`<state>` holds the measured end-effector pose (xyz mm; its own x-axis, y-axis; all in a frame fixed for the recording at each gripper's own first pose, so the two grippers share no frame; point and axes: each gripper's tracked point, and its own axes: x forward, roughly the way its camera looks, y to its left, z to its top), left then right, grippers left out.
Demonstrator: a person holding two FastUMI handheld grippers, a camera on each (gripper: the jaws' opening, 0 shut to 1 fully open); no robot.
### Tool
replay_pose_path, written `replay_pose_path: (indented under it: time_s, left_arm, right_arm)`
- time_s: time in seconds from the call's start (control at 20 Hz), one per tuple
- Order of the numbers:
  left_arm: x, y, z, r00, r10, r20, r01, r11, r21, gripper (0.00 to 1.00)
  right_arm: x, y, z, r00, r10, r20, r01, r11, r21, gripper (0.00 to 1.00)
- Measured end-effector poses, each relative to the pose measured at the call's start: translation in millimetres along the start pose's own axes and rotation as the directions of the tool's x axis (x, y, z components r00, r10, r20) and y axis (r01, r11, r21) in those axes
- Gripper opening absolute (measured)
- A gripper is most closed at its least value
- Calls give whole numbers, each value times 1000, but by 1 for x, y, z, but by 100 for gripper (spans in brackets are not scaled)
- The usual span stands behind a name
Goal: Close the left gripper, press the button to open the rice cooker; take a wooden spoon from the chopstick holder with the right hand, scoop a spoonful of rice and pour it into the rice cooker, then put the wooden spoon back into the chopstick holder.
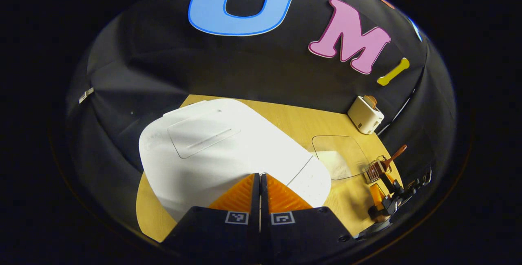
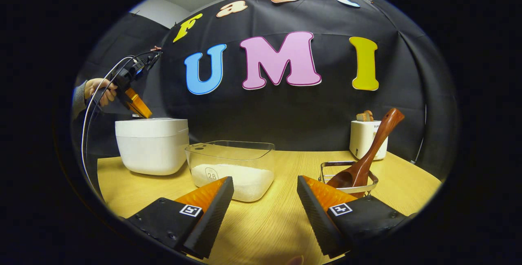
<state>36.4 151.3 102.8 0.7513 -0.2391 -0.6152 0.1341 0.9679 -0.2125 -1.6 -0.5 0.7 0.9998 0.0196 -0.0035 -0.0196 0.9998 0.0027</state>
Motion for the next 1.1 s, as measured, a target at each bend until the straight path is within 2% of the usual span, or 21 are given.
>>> replay_pose_path:
  time_s: [0.25, 0.4, 0.6, 0.75, 0.85, 1.0, 1.05, 1.1]
  left_arm:
    - [-23, 3, 49, 983, 63, 172, -77, 994, 72, 6]
    - [-37, 6, 80, 947, 110, 303, -137, 988, 72, 6]
    - [-61, 9, 113, 849, 176, 498, -215, 976, 23, 6]
    - [-86, 11, 132, 747, 207, 632, -253, 967, -18, 5]
    - [-96, 7, 134, 699, 205, 685, -239, 970, -46, 6]
    - [-105, -5, 116, 673, 161, 722, -156, 985, -75, 7]
    - [-106, -13, 108, 667, 135, 732, -119, 990, -74, 11]
    - [-108, -21, 101, 657, 106, 746, -81, 994, -71, 30]
  right_arm:
    - [0, 0, 0, 1000, 0, 0, 0, 1000, 0, 97]
    - [1, 1, 0, 1000, 8, 4, -8, 1000, -1, 97]
    - [0, 3, 0, 1000, 20, 7, -20, 1000, -1, 97]
    - [-6, 8, 12, 998, 47, 46, -47, 999, -5, 97]
    - [-12, 7, 30, 994, 54, 91, -54, 998, -12, 97]
    - [-24, -10, 60, 990, 18, 136, -11, 999, -52, 97]
    - [-28, -18, 69, 989, 4, 147, 6, 998, -65, 97]
    - [-31, -25, 77, 988, -13, 153, 25, 997, -72, 97]
